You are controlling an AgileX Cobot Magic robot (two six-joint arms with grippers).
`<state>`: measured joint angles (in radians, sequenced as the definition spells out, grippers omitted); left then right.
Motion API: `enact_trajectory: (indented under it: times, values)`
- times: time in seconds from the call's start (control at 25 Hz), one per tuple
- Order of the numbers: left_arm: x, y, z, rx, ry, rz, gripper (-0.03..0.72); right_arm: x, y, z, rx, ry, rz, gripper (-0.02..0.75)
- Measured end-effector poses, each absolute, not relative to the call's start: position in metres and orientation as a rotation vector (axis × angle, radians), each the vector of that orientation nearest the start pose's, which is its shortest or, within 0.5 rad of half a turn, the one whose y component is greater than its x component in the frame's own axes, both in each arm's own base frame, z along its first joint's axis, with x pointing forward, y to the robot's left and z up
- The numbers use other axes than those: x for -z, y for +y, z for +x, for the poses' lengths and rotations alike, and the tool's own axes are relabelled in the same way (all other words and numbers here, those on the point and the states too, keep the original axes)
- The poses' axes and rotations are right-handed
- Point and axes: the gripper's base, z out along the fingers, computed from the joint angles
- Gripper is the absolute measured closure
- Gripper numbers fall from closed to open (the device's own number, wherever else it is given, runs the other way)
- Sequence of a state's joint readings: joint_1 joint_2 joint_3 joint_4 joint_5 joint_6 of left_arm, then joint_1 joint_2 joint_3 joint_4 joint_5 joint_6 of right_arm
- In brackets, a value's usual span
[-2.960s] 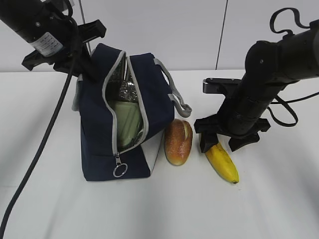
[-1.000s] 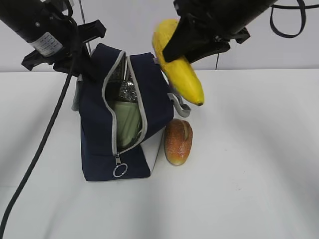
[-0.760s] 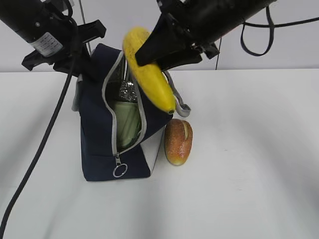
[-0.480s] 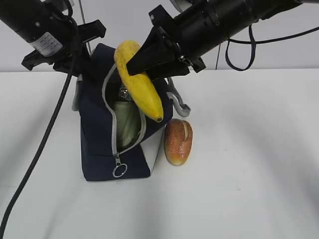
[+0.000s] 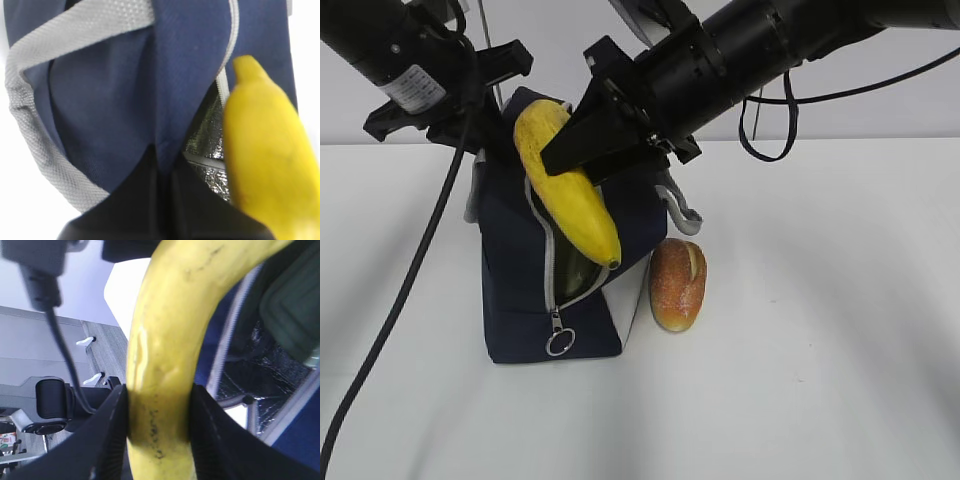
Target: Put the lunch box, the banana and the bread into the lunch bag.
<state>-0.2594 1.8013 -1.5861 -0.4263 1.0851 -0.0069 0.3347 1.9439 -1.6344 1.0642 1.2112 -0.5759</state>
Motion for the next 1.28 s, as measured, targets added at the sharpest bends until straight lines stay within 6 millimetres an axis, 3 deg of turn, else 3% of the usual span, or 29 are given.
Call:
enact_trajectory:
  times: [0.4, 0.68, 0.96, 1.28]
  values:
    - [-0.301, -0.131, 0.365, 0.642, 2.771, 0.166, 0.687, -0.253, 0.208, 0.375, -1.391, 2.545, -0.699, 0.457]
    - [-0.301, -0.131, 0.365, 0.642, 2.771, 0.166, 0.687, -0.249, 0.206, 0.376, -1.335, 2.612, -0.672, 0.457]
    - [-0.301, -0.131, 0.365, 0.643, 2.771, 0.166, 0.687, -0.247, 0.206, 0.389, -1.264, 2.6, -0.447, 0.457]
    - [-0.301, -0.131, 0.365, 0.643, 2.771, 0.166, 0.687, -0.248, 0.205, 0.401, -1.204, 2.536, -0.32, 0.457]
